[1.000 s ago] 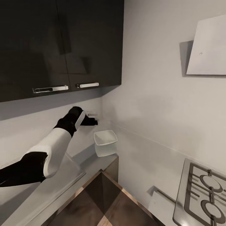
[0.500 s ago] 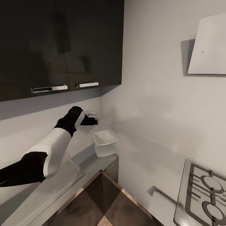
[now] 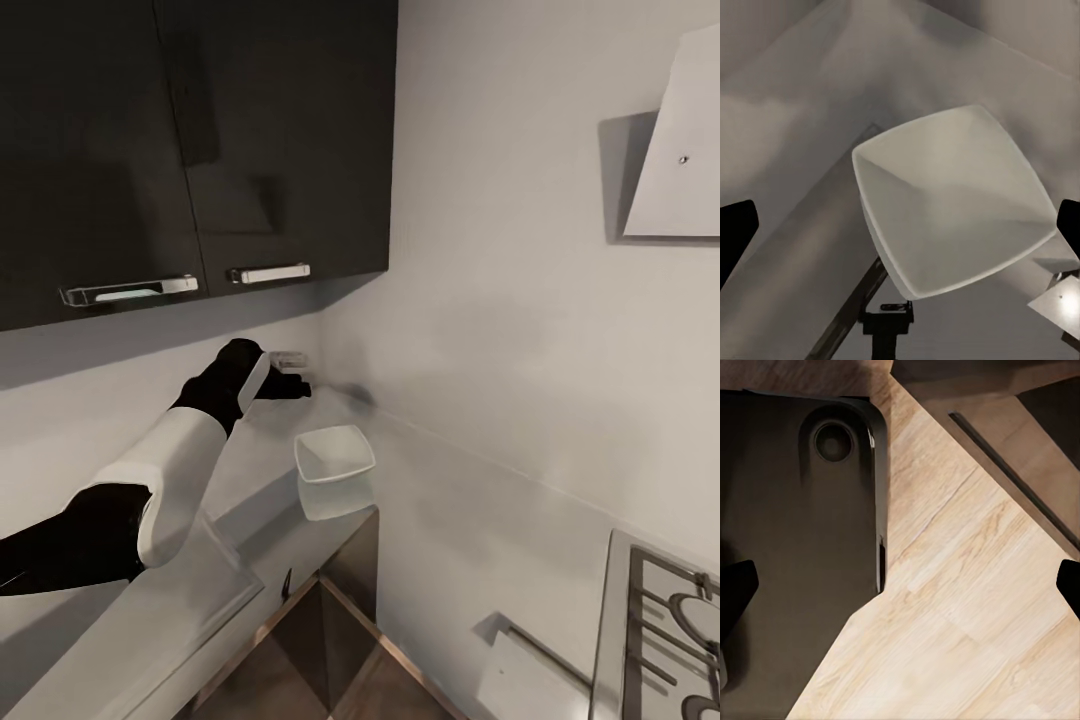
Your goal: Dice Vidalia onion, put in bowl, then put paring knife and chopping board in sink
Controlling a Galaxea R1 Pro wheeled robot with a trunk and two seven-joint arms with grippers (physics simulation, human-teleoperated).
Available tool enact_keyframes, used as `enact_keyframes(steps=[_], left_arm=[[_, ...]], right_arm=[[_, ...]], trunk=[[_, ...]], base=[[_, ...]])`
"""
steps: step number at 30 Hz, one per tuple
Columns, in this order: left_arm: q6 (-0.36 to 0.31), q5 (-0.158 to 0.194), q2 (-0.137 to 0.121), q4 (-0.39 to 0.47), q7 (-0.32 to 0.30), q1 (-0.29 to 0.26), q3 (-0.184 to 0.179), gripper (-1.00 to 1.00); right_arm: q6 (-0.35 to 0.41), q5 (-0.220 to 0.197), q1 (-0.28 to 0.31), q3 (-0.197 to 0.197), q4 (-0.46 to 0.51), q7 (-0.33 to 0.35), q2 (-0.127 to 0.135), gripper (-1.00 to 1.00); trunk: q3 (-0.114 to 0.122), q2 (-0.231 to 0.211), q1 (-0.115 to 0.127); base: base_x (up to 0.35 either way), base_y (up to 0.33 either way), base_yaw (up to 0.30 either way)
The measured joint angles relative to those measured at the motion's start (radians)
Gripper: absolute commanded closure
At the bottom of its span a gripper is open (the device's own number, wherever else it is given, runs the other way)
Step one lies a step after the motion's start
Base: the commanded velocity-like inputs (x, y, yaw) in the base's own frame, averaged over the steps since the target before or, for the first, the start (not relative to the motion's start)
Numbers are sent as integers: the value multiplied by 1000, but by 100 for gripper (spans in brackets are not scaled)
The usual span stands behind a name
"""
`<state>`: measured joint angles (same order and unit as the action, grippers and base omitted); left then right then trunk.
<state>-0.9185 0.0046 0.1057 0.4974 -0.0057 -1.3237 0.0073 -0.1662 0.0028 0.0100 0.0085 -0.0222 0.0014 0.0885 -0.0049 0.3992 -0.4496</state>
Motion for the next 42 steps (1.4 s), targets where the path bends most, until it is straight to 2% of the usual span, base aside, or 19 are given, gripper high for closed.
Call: enact_keyframes(steps=[14,23,33,34,37,42], left_arm=[[0,0,-4,-10,3,0,2,-100],[2,0,-6,-10,3,1,3,-100],[35,1,-7,-9,7,1,8,-100],[42,1,-7,-9,7,1,11,-100],[69,1,-8,-9,8,1,62,-100],[74,1,-7,-9,8,1,114,-100]], right_arm=[[0,0,0,0,0,0,0,-100],[1,0,0,0,0,0,0,-100],[1,0,0,0,0,0,0,-100],[1,0,0,0,0,0,0,-100],[1,0,0,0,0,0,0,-100],[1,0,0,0,0,0,0,-100]], trunk=[[-3,0,0],[-13,-1,0],[-28,-1,0],[-29,-1,0],[-33,-1,0],[-40,-1,0]], base=[[3,0,0],[0,0,0],[0,0,0],[0,0,0],[0,0,0],[0,0,0]])
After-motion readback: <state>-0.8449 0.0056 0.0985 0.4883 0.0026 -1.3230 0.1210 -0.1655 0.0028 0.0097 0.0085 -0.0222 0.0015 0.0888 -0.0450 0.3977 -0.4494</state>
